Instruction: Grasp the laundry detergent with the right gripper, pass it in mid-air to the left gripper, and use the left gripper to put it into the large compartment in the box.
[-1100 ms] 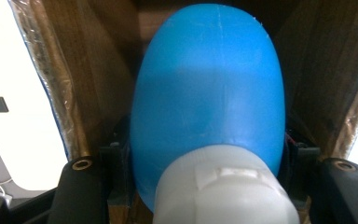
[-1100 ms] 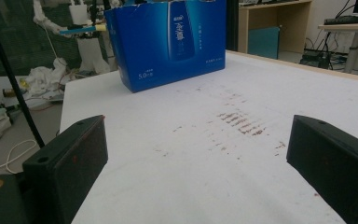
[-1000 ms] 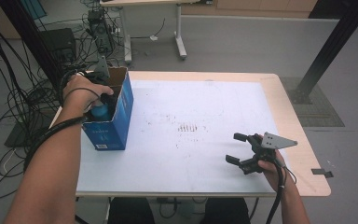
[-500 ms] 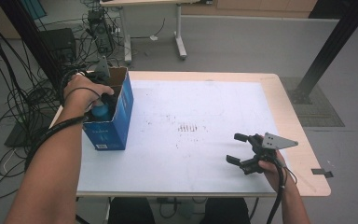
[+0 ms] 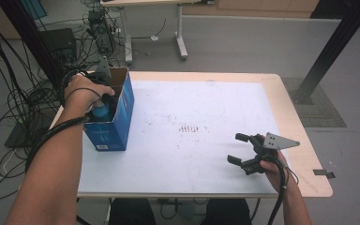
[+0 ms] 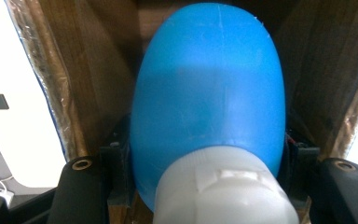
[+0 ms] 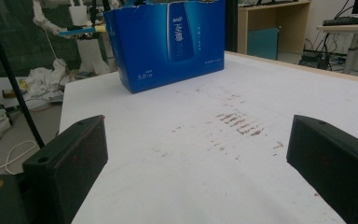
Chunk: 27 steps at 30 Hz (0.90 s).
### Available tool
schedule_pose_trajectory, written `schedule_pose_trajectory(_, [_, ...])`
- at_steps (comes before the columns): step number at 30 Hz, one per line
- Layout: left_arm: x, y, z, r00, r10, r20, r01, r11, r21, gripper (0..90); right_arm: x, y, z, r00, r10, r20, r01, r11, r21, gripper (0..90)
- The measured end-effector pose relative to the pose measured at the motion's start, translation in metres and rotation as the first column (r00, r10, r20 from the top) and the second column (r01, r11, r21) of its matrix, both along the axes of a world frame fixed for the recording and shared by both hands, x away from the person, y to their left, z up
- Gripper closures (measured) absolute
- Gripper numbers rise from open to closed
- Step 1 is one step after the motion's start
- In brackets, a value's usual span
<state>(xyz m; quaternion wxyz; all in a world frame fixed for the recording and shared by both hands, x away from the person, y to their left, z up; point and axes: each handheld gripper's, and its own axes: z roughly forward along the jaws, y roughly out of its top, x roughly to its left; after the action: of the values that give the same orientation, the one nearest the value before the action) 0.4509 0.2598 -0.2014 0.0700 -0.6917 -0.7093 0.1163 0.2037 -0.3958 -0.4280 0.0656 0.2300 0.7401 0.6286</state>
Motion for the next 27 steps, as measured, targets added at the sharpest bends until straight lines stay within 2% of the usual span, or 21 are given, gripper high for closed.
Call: schedule_pose_trajectory(27, [-0.0004, -0.0024, 0.0002, 1.0, 0.001, 0.002, -0.001, 1.0, 0.006, 37.4, 0.0012, -0.0004, -0.0014, 1.0, -0.001, 0.004, 0.001, 1.0, 0.007, 4.5])
